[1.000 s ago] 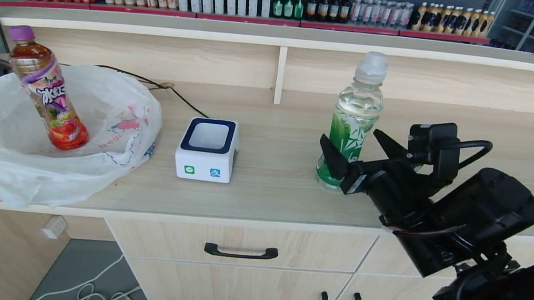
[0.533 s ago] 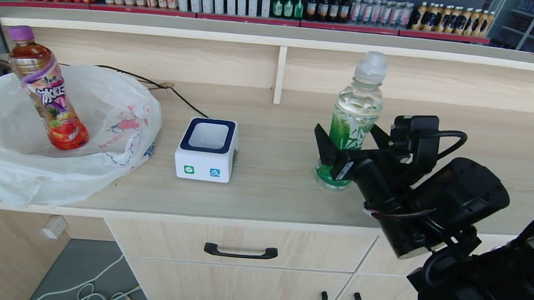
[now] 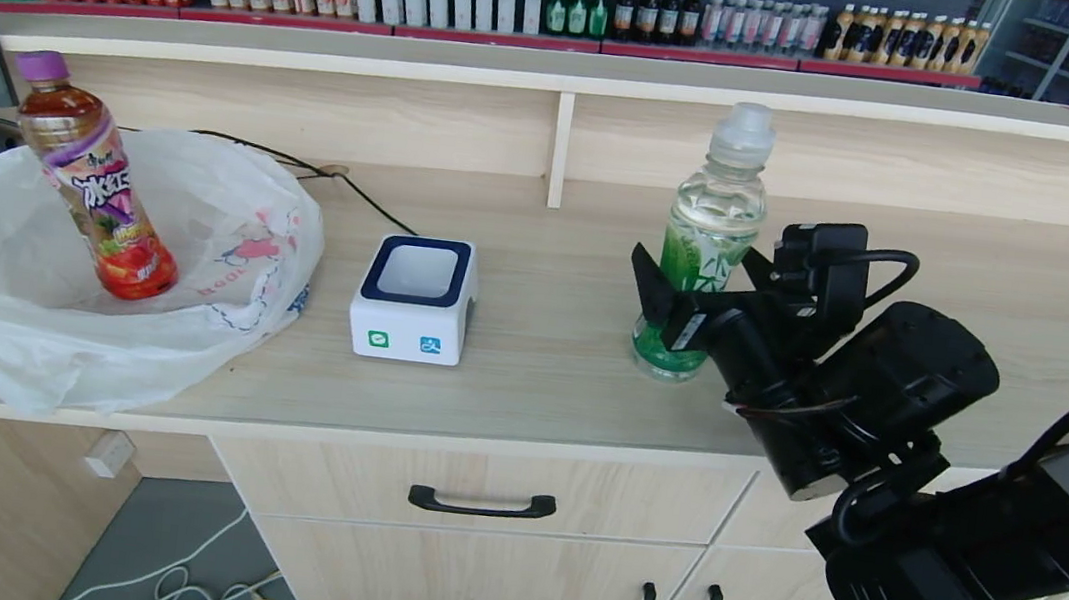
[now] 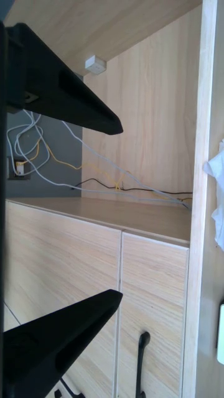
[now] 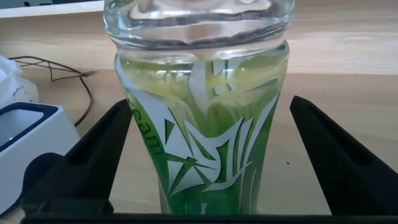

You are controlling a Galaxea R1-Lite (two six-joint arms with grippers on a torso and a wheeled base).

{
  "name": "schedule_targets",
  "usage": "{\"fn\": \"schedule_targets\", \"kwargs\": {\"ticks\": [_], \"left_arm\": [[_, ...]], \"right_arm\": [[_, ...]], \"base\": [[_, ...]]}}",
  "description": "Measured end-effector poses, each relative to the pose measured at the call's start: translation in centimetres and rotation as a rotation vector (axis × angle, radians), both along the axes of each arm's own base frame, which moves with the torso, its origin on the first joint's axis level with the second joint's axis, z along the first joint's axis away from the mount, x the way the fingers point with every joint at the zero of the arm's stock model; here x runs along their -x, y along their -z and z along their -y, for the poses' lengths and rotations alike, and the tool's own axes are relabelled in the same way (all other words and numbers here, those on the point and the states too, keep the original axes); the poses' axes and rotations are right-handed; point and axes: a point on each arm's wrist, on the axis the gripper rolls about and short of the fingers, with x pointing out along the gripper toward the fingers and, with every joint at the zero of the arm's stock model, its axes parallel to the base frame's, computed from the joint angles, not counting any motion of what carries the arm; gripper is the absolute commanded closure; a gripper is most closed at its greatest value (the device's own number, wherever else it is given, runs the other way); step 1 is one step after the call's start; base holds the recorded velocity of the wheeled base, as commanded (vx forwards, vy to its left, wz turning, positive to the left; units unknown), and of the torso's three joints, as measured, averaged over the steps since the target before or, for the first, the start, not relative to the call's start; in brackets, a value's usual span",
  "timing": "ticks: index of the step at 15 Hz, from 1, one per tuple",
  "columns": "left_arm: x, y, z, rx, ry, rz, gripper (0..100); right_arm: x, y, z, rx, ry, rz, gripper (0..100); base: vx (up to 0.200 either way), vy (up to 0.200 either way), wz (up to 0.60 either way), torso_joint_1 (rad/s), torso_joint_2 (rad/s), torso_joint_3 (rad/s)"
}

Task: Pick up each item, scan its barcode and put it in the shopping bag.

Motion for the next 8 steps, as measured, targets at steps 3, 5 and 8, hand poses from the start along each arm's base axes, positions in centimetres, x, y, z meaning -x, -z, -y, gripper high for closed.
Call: {"fn": "schedule_targets", "kwargs": {"ticks": [3, 5, 8], "left_arm": [[0.0, 0.0, 0.0, 0.001, 0.0, 0.0, 0], [0.0, 0.0, 0.0, 0.0, 0.0, 0.0, 0], [0.0, 0.0, 0.0, 0.001, 0.0, 0.0, 0]], "right_arm": [[-0.27, -0.22, 0.01, -0.001, 0.003, 0.001, 0], [-0.5, -0.46, -0.14, 0.002, 0.003, -0.002, 0], [-1.03, -1.01, -0.29, 0.004, 0.007, -0.006, 0]], "base": [[0.0, 0.0, 0.0, 0.0, 0.0, 0.0], [0.0, 0.0, 0.0, 0.0, 0.0, 0.0], [0.0, 0.0, 0.0, 0.0, 0.0, 0.0]]}}
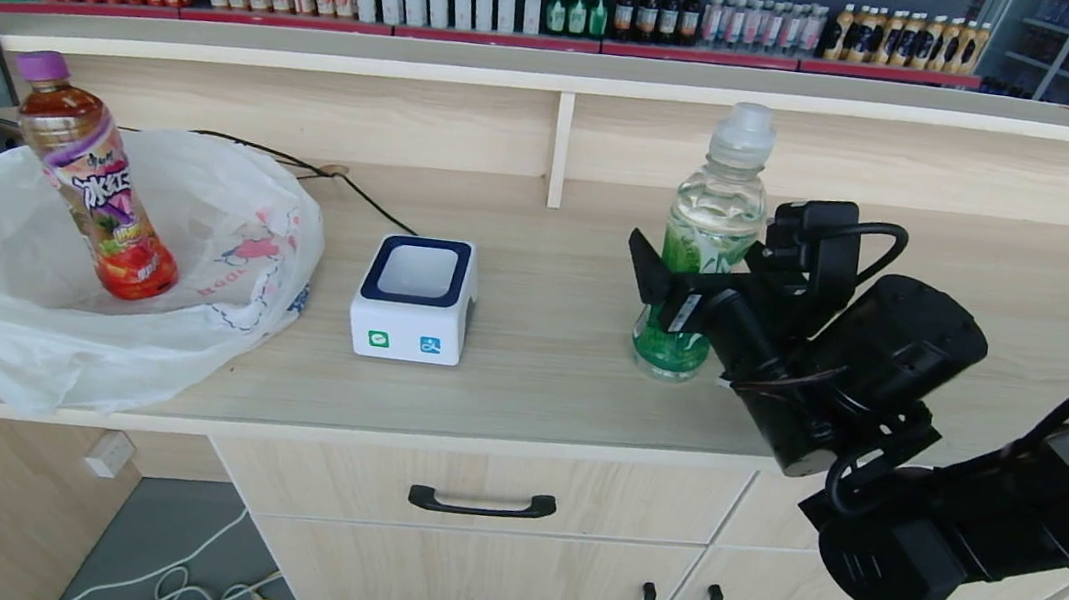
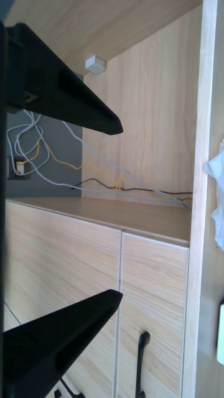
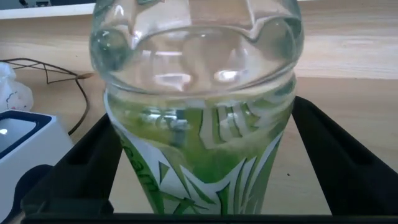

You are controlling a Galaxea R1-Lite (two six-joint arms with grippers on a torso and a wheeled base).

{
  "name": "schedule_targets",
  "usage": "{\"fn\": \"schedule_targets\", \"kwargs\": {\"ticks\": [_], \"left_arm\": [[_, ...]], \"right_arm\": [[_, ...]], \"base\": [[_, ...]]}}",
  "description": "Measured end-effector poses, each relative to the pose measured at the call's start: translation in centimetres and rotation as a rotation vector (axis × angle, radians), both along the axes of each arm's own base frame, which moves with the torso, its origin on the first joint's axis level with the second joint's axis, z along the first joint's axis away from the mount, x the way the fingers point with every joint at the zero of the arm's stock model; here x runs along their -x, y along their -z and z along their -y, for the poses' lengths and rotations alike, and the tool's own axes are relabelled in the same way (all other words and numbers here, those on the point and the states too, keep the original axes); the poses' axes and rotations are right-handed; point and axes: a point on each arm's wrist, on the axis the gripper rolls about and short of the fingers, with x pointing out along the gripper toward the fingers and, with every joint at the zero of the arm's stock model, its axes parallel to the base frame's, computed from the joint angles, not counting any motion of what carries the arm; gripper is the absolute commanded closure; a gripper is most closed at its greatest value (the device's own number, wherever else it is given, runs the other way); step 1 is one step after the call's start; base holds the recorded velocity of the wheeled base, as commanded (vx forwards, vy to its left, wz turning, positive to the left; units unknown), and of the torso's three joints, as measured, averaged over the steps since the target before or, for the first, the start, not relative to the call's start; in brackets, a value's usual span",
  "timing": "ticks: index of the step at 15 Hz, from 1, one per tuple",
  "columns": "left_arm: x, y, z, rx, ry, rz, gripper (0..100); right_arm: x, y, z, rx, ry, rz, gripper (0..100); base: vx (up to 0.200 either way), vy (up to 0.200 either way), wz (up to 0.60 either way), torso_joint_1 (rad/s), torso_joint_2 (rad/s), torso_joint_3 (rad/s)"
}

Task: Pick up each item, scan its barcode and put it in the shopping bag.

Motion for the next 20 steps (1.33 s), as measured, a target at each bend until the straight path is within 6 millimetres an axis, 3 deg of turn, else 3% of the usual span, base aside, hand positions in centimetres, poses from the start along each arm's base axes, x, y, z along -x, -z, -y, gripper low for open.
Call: {"fn": "schedule_targets", "kwargs": {"ticks": [3, 4, 14, 20], "left_arm": [[0.0, 0.0, 0.0, 0.0, 0.0, 0.0, 0], [0.0, 0.0, 0.0, 0.0, 0.0, 0.0, 0], [0.0, 0.0, 0.0, 0.0, 0.0, 0.0, 0], [0.0, 0.0, 0.0, -0.001, 0.0, -0.001, 0]], "right_arm": [[-0.2, -0.3, 0.0, -0.001, 0.002, 0.002, 0], [-0.2, -0.3, -0.1, -0.002, 0.002, 0.003, 100], [0.2, -1.0, 0.0, -0.015, -0.003, 0.023, 100], [1.9, -1.9, 0.2, -0.017, -0.024, 0.03, 100]], "base": [[0.0, 0.0, 0.0, 0.0, 0.0, 0.0], [0.0, 0.0, 0.0, 0.0, 0.0, 0.0], [0.0, 0.0, 0.0, 0.0, 0.0, 0.0], [0.0, 0.0, 0.0, 0.0, 0.0, 0.0]]}}
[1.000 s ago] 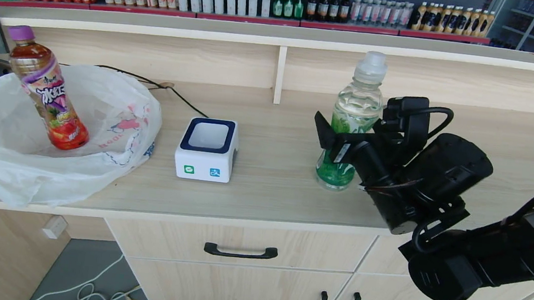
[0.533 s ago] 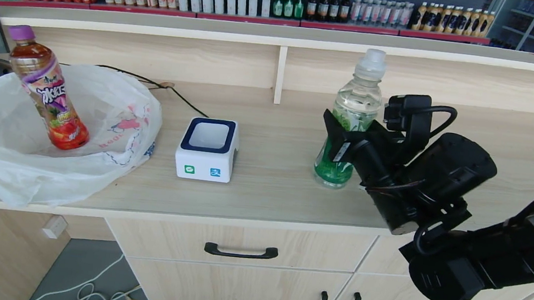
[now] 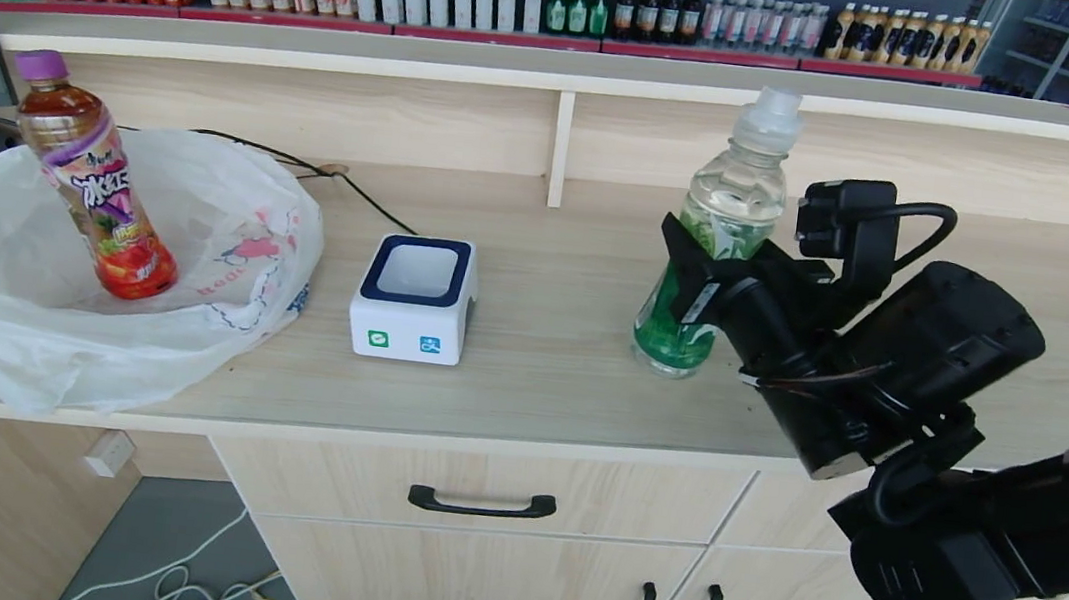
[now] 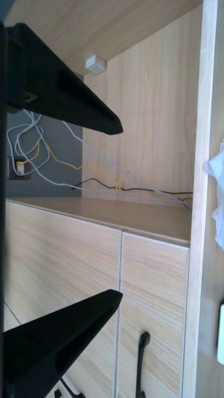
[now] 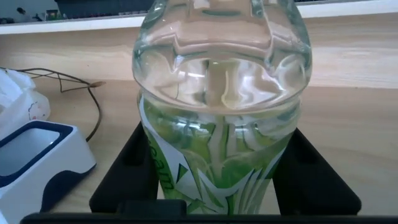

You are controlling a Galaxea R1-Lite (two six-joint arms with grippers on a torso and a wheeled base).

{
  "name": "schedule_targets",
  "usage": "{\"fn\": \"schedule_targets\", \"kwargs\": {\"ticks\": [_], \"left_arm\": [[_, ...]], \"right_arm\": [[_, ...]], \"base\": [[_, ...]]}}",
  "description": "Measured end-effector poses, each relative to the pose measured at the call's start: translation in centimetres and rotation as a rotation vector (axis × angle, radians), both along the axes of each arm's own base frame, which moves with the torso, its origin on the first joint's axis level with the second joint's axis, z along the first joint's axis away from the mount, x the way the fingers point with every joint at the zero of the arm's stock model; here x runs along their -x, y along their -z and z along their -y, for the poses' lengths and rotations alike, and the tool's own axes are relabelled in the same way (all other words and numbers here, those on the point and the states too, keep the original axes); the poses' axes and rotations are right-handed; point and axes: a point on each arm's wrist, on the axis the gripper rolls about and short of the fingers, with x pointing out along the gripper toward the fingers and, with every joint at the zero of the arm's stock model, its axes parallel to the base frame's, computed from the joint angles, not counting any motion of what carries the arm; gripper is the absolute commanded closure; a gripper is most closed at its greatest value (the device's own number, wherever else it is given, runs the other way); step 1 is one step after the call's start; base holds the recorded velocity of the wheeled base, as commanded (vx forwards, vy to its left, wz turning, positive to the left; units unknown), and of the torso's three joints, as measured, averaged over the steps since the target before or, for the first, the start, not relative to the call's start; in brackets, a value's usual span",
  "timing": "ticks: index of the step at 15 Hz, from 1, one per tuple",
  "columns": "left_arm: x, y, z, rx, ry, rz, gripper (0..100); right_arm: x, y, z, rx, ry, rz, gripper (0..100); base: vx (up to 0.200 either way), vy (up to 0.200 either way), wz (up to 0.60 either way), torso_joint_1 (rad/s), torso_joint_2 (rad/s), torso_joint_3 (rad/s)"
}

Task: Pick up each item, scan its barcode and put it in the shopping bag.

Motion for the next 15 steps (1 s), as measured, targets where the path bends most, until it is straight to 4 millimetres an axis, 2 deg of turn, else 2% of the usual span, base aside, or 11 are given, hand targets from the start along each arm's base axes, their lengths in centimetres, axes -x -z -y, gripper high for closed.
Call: {"fn": "schedule_targets", "kwargs": {"ticks": [6, 11, 15], "left_arm": [[0.0, 0.0, 0.0, -0.001, 0.0, 0.0, 0], [0.0, 0.0, 0.0, -0.001, 0.0, 0.0, 0], [0.0, 0.0, 0.0, -0.002, 0.0, 0.0, 0]], "right_arm": [[2.7, -2.3, 0.8, 0.003, -0.057, 0.057, 100], [6.8, -3.0, 2.7, 0.062, -0.148, 0.095, 100], [10.6, -2.2, 4.6, 0.081, -0.196, 0.071, 100]], "base": [[0.0, 0.0, 0.0, 0.0, 0.0, 0.0], [0.0, 0.0, 0.0, 0.0, 0.0, 0.0], [0.0, 0.0, 0.0, 0.0, 0.0, 0.0]]}}
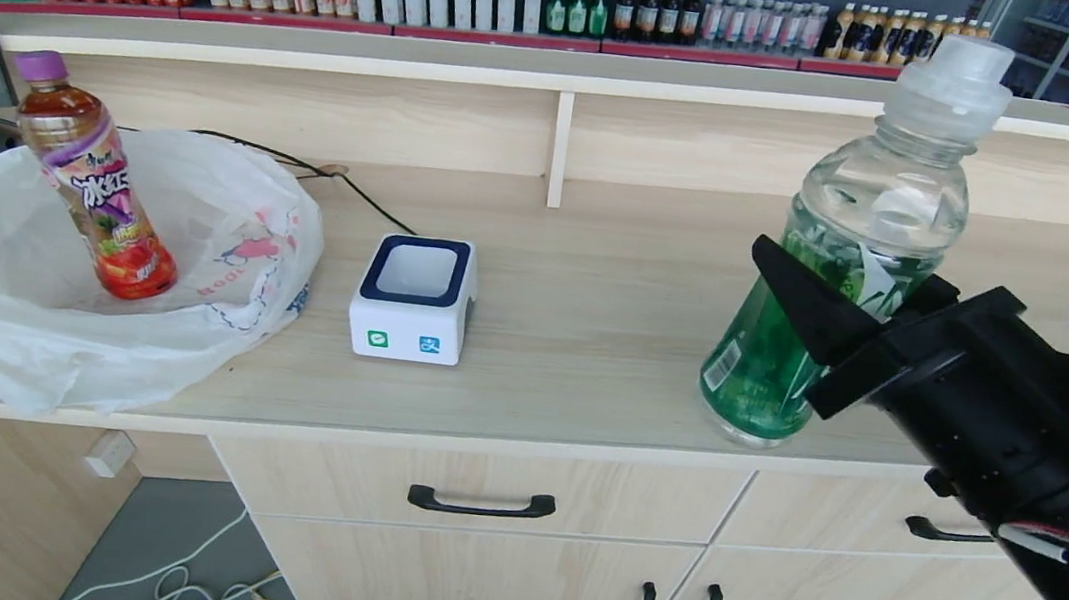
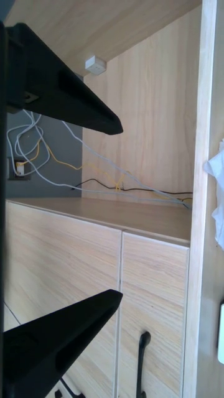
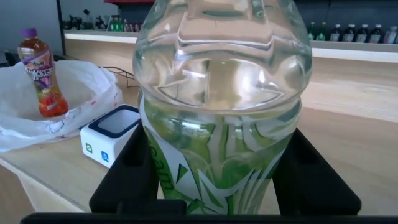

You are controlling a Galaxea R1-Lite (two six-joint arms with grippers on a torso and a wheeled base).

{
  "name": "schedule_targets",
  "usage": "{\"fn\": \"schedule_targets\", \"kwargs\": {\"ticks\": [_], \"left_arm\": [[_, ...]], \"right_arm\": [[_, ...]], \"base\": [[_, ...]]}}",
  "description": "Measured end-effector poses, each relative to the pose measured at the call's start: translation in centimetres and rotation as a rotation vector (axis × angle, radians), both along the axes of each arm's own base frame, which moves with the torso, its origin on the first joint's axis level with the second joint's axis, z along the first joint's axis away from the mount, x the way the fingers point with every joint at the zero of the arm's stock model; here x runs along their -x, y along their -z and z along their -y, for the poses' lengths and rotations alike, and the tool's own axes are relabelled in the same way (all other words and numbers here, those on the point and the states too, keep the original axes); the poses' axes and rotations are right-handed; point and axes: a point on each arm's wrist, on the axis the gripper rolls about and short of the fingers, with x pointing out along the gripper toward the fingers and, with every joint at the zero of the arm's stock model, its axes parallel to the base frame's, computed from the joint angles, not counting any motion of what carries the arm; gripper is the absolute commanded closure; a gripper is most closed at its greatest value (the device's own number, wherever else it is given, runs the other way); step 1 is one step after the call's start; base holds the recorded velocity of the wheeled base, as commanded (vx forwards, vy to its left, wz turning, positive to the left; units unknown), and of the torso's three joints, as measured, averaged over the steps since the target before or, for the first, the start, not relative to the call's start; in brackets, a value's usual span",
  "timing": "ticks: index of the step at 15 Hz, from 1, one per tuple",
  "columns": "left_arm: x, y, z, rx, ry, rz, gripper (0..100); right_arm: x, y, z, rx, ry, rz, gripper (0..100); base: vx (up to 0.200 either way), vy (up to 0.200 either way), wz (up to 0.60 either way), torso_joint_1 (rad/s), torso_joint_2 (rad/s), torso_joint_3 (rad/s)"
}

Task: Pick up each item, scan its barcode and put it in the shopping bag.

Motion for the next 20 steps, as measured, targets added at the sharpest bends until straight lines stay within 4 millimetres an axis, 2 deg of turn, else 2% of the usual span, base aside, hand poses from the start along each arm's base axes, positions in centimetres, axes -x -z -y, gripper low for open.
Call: {"fn": "schedule_targets", "kwargs": {"ticks": [4, 9, 16, 20], "left_arm": [[0.0, 0.0, 0.0, 0.0, 0.0, 0.0, 0], [0.0, 0.0, 0.0, 0.0, 0.0, 0.0, 0], [0.0, 0.0, 0.0, 0.0, 0.0, 0.0, 0], [0.0, 0.0, 0.0, 0.0, 0.0, 0.0, 0]], "right_arm": [[2.8, 0.2, 1.3, 0.004, -0.081, 0.008, 100], [4.4, 0.3, 2.2, -0.024, -0.227, -0.003, 100], [5.3, 0.0, 2.6, -0.141, -0.454, -0.101, 100], [5.4, -0.1, 2.1, -0.171, -0.683, -0.196, 100]], "base": [[0.0, 0.0, 0.0, 0.0, 0.0, 0.0], [0.0, 0.0, 0.0, 0.0, 0.0, 0.0], [0.0, 0.0, 0.0, 0.0, 0.0, 0.0], [0.0, 0.0, 0.0, 0.0, 0.0, 0.0]]}}
